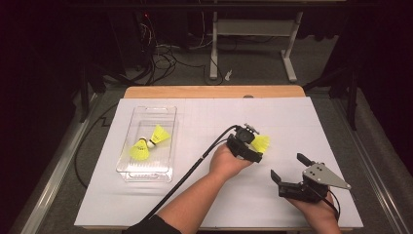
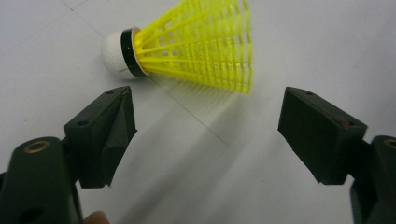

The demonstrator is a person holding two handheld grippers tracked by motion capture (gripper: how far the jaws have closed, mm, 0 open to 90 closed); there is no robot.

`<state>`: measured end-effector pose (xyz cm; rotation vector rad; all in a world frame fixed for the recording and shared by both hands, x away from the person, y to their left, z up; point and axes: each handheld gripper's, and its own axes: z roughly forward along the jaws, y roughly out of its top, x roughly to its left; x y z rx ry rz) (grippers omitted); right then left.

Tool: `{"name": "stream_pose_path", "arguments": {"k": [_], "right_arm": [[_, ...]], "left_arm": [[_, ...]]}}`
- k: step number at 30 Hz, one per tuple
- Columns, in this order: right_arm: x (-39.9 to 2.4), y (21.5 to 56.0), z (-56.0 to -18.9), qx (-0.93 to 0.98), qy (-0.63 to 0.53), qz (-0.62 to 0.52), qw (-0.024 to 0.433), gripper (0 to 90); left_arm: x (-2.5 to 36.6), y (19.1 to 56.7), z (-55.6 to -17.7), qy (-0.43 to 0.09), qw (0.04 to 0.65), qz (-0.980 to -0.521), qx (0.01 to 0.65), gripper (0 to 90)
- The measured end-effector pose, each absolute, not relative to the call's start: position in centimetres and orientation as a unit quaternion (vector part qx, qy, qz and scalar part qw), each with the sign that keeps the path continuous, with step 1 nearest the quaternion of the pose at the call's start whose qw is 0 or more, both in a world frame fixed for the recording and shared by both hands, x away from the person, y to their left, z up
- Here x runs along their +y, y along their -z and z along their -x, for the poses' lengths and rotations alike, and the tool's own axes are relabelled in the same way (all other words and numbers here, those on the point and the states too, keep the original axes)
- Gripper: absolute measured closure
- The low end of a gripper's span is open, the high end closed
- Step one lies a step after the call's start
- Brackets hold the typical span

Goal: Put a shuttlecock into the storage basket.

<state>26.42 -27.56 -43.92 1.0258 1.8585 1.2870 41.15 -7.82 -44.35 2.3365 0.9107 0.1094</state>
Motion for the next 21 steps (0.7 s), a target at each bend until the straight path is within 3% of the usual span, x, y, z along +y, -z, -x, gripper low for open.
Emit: {"name": "stream_pose_path", "arguments": {"k": [12,21], "right_arm": [[-27.60,43.91,-26.36,0.709,-0.491,-0.390,0.324,0.0],[-27.63,43.92,-26.35,0.709,-0.491,-0.389,0.324,0.0]], "left_arm": [[-8.49,43.62,-41.34,-0.052,0.322,-0.879,0.349,36.7],[-8.33,43.47,-41.29,-0.047,0.318,-0.882,0.344,55.2]]}}
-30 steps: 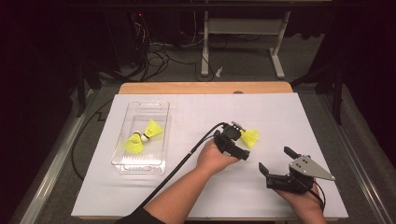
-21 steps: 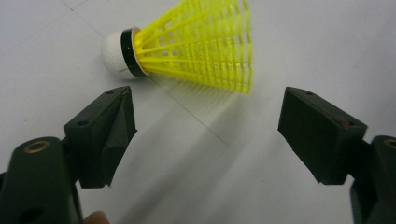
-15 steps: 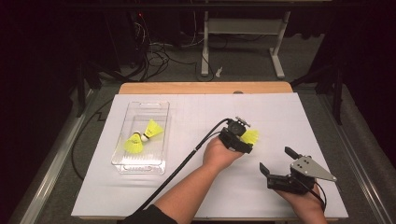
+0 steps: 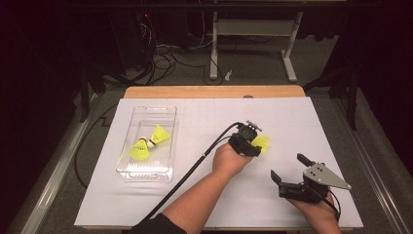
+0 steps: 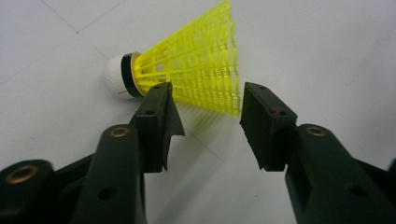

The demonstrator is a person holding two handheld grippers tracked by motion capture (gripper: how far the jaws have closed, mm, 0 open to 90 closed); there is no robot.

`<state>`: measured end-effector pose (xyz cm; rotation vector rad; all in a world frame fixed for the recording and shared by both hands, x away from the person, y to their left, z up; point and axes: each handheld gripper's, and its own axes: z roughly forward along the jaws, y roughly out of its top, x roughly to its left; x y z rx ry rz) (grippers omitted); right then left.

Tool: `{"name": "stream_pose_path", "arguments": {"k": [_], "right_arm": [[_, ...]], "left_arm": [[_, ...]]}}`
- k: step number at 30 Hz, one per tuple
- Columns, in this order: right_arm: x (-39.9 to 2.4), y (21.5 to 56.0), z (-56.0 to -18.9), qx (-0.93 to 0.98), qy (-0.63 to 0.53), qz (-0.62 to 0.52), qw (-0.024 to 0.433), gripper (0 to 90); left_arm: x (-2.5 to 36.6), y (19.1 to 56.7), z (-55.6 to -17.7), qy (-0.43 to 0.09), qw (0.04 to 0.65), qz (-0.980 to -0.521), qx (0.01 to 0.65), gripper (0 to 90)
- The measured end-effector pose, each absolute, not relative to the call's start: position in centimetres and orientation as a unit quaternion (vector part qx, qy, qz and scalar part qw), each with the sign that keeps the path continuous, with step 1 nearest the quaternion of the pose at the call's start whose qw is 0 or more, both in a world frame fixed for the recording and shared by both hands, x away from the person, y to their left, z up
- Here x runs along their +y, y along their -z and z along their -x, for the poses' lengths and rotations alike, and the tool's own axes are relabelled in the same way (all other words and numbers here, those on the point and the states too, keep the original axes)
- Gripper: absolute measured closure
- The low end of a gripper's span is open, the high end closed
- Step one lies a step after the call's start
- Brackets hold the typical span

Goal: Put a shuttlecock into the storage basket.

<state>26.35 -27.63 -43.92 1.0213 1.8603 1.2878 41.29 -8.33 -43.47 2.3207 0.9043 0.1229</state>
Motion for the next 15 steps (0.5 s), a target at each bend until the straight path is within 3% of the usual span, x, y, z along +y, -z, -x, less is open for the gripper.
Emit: {"name": "stream_pose_path", "arguments": {"k": [15], "right_arm": [[-27.65,43.89,-26.34,0.709,-0.492,-0.389,0.323,0.0]], "left_arm": [[-8.39,43.30,-40.94,-0.062,0.307,-0.885,0.343,79.2]]}}
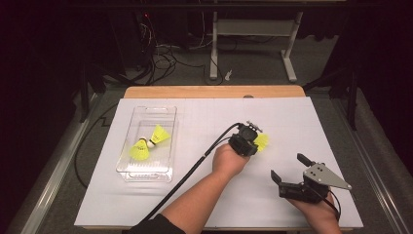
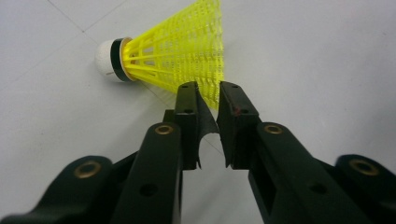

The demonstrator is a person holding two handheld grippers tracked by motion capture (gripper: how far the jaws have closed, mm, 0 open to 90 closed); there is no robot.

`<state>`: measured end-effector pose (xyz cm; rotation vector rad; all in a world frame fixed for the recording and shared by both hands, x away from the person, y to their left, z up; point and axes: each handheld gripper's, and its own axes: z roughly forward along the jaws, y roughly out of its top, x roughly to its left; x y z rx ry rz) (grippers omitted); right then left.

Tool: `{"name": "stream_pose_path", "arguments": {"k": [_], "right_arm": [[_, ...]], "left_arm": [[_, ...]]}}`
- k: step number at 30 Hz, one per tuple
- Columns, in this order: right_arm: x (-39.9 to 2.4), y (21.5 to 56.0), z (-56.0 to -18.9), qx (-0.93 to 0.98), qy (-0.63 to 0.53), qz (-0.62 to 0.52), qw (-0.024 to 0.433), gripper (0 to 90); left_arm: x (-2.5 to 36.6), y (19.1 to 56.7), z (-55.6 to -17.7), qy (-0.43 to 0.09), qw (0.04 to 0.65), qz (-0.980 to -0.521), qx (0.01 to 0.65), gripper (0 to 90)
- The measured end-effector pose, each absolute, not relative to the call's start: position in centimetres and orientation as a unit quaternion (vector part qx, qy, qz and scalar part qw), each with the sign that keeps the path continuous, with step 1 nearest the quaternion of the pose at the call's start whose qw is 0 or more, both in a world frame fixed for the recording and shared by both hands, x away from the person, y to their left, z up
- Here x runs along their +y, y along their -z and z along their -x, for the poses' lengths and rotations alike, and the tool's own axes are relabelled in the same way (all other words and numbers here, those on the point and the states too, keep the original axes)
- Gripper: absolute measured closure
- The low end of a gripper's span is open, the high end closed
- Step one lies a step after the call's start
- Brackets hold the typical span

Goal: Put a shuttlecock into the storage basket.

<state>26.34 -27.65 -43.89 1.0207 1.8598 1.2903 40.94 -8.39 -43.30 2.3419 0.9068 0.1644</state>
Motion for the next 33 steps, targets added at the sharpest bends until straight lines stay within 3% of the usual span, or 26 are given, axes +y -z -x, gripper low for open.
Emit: {"name": "stream_pose_path", "arguments": {"k": [8,22,25,29,33], "right_arm": [[-27.65,43.86,-26.34,0.708,-0.492,-0.389,0.324,0.0],[-27.62,43.88,-26.36,0.708,-0.492,-0.389,0.324,0.0],[-27.63,43.87,-26.35,0.708,-0.492,-0.389,0.324,0.0],[-27.64,43.84,-26.33,0.708,-0.492,-0.390,0.324,0.0],[-27.66,43.82,-26.31,0.707,-0.493,-0.390,0.324,0.0]], "left_arm": [[-8.26,43.28,-40.87,-0.068,0.304,-0.885,0.347,87.4],[-7.82,43.21,-40.96,-0.074,0.304,-0.883,0.349,89.6],[-7.84,43.22,-40.99,-0.069,0.308,-0.882,0.350,83.8],[-7.88,43.32,-41.16,-0.066,0.313,-0.879,0.354,67.1],[-8.07,43.51,-41.53,-0.068,0.312,-0.875,0.363,62.0]]}}
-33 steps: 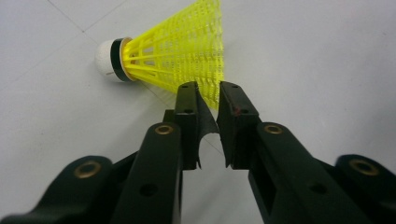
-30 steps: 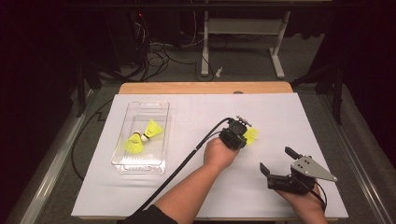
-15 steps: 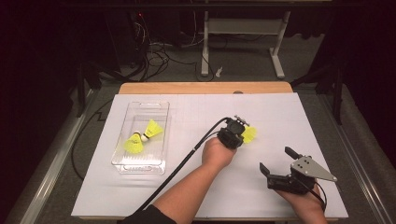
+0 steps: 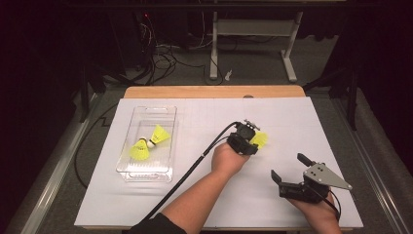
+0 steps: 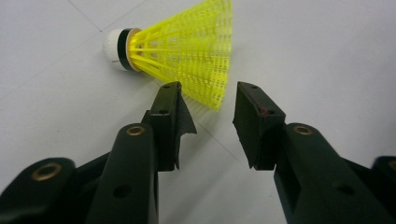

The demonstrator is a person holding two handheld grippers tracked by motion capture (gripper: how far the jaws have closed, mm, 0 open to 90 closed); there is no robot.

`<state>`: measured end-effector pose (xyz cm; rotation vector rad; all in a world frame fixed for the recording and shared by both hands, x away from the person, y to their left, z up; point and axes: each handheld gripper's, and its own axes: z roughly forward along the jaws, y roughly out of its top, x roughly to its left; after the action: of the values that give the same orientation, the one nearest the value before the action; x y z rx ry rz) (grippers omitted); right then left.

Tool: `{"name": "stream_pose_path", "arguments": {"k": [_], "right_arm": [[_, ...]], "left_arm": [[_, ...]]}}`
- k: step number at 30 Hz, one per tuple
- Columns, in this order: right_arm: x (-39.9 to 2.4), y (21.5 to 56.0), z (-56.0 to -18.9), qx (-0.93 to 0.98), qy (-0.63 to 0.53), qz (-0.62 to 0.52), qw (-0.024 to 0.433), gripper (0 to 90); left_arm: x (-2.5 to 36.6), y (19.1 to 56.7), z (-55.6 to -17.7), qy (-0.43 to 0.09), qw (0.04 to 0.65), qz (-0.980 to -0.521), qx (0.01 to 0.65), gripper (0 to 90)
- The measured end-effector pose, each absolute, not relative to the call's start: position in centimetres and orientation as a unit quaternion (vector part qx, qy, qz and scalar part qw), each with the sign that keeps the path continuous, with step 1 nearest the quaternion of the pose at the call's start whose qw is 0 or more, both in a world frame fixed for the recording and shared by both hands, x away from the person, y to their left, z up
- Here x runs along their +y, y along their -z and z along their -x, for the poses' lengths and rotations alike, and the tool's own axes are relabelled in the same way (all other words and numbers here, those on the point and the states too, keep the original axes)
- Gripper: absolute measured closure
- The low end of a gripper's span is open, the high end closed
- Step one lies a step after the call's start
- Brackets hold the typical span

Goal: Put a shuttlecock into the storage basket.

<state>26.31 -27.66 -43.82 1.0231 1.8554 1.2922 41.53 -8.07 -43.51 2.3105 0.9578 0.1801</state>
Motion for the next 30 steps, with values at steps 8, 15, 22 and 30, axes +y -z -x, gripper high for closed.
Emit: {"name": "stream_pose_path", "arguments": {"k": [8,15,22,30], "right_arm": [[-27.76,43.88,-26.35,0.707,-0.493,-0.391,0.324,0.0],[-27.78,43.93,-26.59,0.706,-0.493,-0.393,0.322,0.0],[-27.97,44.00,-26.48,0.706,-0.492,-0.394,0.322,0.0],[-27.99,43.88,-26.30,0.705,-0.493,-0.394,0.324,0.0]], "left_arm": [[-8.46,44.02,-42.14,-0.065,0.307,-0.871,0.379,63.4],[-8.47,43.87,-42.55,-0.068,0.307,-0.871,0.379,63.6],[-8.62,44.01,-42.56,-0.070,0.305,-0.871,0.380,66.0],[-8.52,43.86,-42.40,-0.076,0.299,-0.872,0.380,73.2]]}}
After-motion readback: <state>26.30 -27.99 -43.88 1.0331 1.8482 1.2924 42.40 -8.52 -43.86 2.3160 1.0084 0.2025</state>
